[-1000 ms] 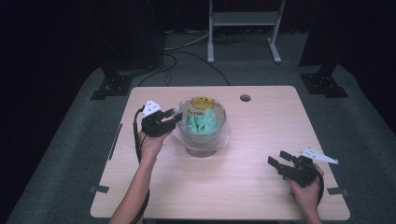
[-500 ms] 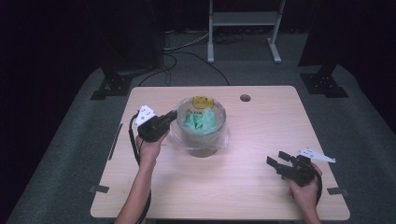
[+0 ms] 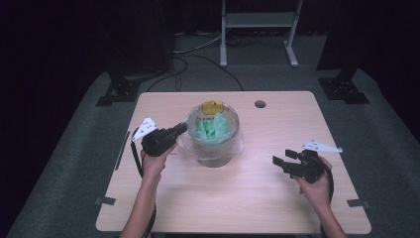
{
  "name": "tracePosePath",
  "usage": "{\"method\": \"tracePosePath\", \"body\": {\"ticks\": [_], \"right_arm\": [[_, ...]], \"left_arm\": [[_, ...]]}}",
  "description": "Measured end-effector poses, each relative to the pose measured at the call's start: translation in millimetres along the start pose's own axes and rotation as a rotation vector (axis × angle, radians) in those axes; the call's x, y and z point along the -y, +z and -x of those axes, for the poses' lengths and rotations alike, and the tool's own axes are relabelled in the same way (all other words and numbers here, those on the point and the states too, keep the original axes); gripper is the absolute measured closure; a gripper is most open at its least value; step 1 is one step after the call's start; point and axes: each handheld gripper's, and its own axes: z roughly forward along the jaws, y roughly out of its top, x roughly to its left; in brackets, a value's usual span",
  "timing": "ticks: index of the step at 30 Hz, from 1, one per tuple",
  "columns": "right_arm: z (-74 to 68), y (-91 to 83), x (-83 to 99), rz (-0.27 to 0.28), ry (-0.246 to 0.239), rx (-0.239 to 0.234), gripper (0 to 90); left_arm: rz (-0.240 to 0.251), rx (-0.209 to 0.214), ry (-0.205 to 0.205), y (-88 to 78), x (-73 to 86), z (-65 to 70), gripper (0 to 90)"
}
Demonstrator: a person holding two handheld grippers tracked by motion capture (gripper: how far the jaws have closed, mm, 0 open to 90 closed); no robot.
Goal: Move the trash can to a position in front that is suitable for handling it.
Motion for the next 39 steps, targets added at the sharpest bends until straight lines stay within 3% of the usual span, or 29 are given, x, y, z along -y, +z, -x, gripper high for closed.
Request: {"method": "tracePosePath", "body": {"ticks": [6,13,16,21,26,39], "right_arm": [[-11.6,6.6,-38.8,-0.002,0.005,-0.055,28.9],[-30.3,12.0,-79.0,0.011,0.037,-0.127,28.4],[-38.5,18.5,-93.5,0.016,0.04,-0.137,28.4],[-50.8,32.5,-110.0,0.03,0.025,-0.135,28.4],[-60.0,45.6,-121.6,0.045,0.043,-0.145,28.4],[-82.8,72.9,-147.7,0.023,-0.006,-0.08,28.4]], "left_arm": [[-0.009,0.043,-0.01,-0.1,-1.6,2.2,86.7],[0.001,0.067,-0.012,-1.5,-4.0,1.8,86.6],[0.001,0.074,-0.015,-2.1,-4.5,0.5,86.6],[0.009,0.086,-0.005,-3.8,-7.0,2.2,86.7],[0.016,0.092,-0.01,-6.4,-8.1,0.7,86.6],[0.03,0.121,0.004,-9.7,-13.5,3.8,86.6]]}}
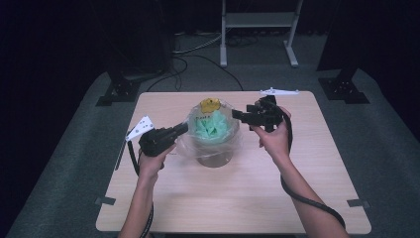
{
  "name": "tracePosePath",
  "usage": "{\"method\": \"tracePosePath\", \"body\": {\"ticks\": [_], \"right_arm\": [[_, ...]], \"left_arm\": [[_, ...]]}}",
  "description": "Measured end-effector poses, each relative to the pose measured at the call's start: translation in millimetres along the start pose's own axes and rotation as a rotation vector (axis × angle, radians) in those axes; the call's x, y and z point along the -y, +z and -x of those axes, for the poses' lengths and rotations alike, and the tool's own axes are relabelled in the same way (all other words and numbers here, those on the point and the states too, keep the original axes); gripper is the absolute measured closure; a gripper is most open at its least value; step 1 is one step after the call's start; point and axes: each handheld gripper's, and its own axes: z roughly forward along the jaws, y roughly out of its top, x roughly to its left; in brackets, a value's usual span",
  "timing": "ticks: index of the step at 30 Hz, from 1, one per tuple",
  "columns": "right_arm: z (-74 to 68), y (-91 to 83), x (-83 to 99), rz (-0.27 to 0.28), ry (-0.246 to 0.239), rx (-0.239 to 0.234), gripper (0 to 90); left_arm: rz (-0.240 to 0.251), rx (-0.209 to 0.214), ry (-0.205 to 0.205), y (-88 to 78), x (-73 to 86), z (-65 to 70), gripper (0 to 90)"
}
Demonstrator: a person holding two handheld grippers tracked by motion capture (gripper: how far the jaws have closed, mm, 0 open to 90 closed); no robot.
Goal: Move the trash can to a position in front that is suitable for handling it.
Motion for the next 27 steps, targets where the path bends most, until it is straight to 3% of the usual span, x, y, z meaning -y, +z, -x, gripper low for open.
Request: {"method": "tracePosePath", "body": {"ticks": [4,9,17,20,23,27], "right_arm": [[-2.9,4.7,-0.4,0.0,0.001,-0.01,28.4],[-3.9,13.2,0.2,-0.026,-0.013,0.033,28.4],[-2.7,25.7,7.1,-0.047,0.001,0.051,31.2],[-3.4,27.2,8.2,-0.052,0.005,0.066,41.1],[-6.3,26.2,8.5,-0.057,0.005,0.082,58.5],[-12.8,24.1,8.2,-0.046,-0.045,0.124,69.8]], "left_arm": [[0.0,0.001,-0.001,-0.5,0.0,-0.3,86.6],[0.007,-0.001,-0.005,-1.2,-1.0,0.7,86.7],[0.021,0.0,0.005,-3.4,-5.3,4.3,86.7],[0.03,0.003,-0.002,-4.4,-5.6,3.9,86.7],[0.038,0.006,-0.008,-4.6,-5.4,3.7,86.7],[0.053,0.013,-0.029,-3.2,-3.6,3.1,86.7]]}}
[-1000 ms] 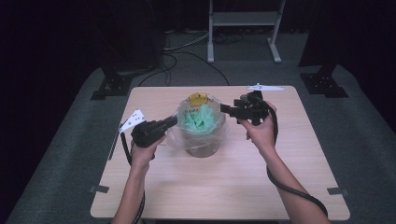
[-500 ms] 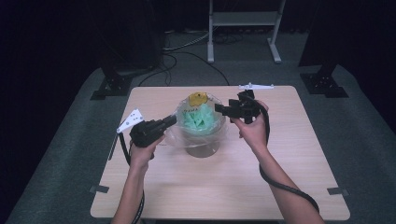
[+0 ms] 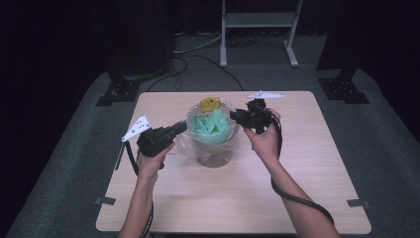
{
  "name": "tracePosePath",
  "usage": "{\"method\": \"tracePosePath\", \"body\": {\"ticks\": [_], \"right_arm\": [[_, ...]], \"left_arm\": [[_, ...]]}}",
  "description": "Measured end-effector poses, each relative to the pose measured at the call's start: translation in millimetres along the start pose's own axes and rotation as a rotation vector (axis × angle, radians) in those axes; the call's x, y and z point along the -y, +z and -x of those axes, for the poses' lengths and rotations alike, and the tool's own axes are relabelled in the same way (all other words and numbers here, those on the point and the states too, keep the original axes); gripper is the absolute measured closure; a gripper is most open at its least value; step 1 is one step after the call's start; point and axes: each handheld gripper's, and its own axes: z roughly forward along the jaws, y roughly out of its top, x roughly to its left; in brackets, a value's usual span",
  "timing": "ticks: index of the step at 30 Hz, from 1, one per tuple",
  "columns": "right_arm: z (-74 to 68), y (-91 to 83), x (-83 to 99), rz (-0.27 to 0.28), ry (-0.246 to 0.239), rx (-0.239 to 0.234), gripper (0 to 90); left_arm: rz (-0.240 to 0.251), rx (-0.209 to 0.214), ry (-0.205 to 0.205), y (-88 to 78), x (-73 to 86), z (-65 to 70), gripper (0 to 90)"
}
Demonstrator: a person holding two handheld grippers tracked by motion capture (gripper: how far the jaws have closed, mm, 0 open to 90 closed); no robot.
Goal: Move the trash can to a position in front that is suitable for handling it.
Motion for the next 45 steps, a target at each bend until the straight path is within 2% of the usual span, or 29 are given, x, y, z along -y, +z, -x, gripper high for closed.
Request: {"method": "tracePosePath", "body": {"ticks": [2,5,7,10,14,18,21,24,28,30,33,37,45], "right_arm": [[-2.5,-1.1,-0.9,0.007,-0.017,0.026,75.9],[-4.0,-1.8,-2.5,0.015,-0.023,0.038,85.8],[-4.9,-3.7,-4.1,0.024,-0.032,0.035,88.8],[-7.5,-8.2,-7.4,0.029,-0.034,0.003,89.3],[-19.3,-14.8,-11.7,0.033,-0.067,-0.037,89.4],[-29.7,-18.1,-14.2,0.03,-0.075,-0.085,89.7],[-35.0,-17.5,-13.9,0.013,-0.057,-0.15,89.8],[-38.9,-14.2,-12.4,0.0,-0.047,-0.192,89.8],[-39.5,-6.5,-7.7,-0.02,0.009,-0.263,89.8],[-41.0,-2.2,-4.3,-0.034,0.016,-0.304,89.8],[-44.5,2.0,-0.8,-0.043,-0.007,-0.322,89.8],[-40.7,1.5,-2.9,-0.028,0.036,-0.356,89.7],[-37.2,1.5,-4.0,-0.019,0.111,-0.42,89.0]], "left_arm": [[0.008,-0.002,-0.004,-0.1,0.1,-0.1,86.7],[0.036,0.004,-0.014,0.2,-0.2,0.3,86.7],[0.05,0.008,-0.021,0.3,-0.6,1.1,86.7],[0.066,0.015,-0.022,1.2,-1.8,2.6,86.7],[0.074,0.02,-0.017,3.5,-2.3,6.3,86.7],[0.09,0.032,-0.027,5.9,-1.9,10.1,86.6],[0.093,0.041,-0.025,9.4,-1.0,12.9,86.6],[0.083,0.049,-0.021,13.6,0.8,15.9,86.6],[0.055,0.049,-0.003,20.4,4.0,20.2,86.6],[0.031,0.047,0.019,24.7,5.6,23.9,86.6],[-0.006,0.042,0.06,30.7,6.9,29.6,86.5],[-0.033,0.035,0.099,34.8,7.8,34.3,86.5],[-0.046,0.024,0.104,39.2,10.1,37.0,86.4]]}}
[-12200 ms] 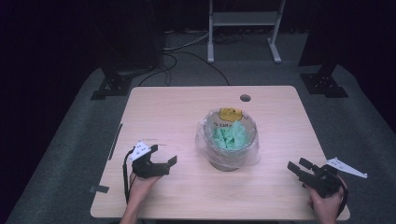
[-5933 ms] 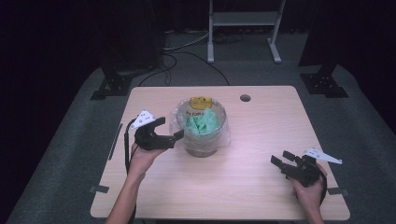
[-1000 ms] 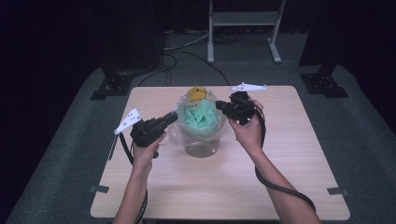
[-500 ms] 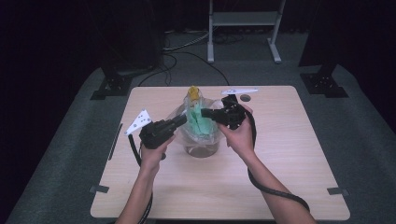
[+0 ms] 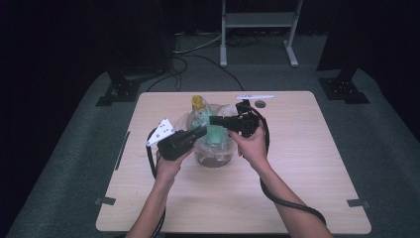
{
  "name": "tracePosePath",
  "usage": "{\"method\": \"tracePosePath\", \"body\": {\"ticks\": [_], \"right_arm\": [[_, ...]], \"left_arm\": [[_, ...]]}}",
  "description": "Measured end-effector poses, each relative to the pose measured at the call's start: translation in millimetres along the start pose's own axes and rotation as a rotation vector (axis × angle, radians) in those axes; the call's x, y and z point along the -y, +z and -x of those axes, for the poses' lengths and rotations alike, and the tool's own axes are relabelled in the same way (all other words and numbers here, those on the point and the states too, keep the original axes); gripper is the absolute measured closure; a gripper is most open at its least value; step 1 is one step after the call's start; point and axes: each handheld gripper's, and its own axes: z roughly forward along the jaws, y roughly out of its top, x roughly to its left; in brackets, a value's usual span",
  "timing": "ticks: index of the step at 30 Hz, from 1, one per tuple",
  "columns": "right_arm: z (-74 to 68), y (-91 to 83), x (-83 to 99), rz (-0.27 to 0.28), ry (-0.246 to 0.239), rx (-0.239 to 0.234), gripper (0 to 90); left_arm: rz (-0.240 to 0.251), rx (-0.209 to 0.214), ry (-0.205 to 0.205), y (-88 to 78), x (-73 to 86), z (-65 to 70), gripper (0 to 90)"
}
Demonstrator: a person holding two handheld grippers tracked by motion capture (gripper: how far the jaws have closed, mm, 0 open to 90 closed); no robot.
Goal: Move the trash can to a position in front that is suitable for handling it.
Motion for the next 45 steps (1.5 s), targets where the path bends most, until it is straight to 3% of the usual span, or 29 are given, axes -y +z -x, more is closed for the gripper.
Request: {"method": "tracePosePath", "body": {"ticks": [7,13,21,26,32,36,45], "right_arm": [[5.8,1.8,2.7,-0.004,0.048,-0.032,76.3],[12.8,-0.8,0.6,0.023,0.144,-0.093,66.1],[3.7,5.8,-0.2,0.006,0.116,-0.062,56.5],[-6.1,12.6,-1.2,-0.022,0.056,-0.011,56.7],[-11.9,18.0,-1.7,-0.059,0.008,0.066,75.5],[-12.6,19.2,-2.6,-0.065,-0.014,0.097,81.9],[-1.3,16.5,-1.5,-0.04,0.021,0.112,85.4]], "left_arm": [[-0.009,-0.003,-0.004,2.2,1.6,1.2,86.1],[-0.017,-0.002,0.0,3.5,2.5,1.3,86.1],[-0.033,0.006,0.016,7.0,3.4,4.1,86.1],[-0.042,0.015,0.032,9.9,4.3,7.1,86.0],[-0.052,0.02,0.041,11.6,3.5,10.3,84.3],[-0.063,0.028,0.042,13.6,5.2,9.9,78.2],[-0.068,0.046,0.022,13.7,2.7,11.1,58.8]]}}
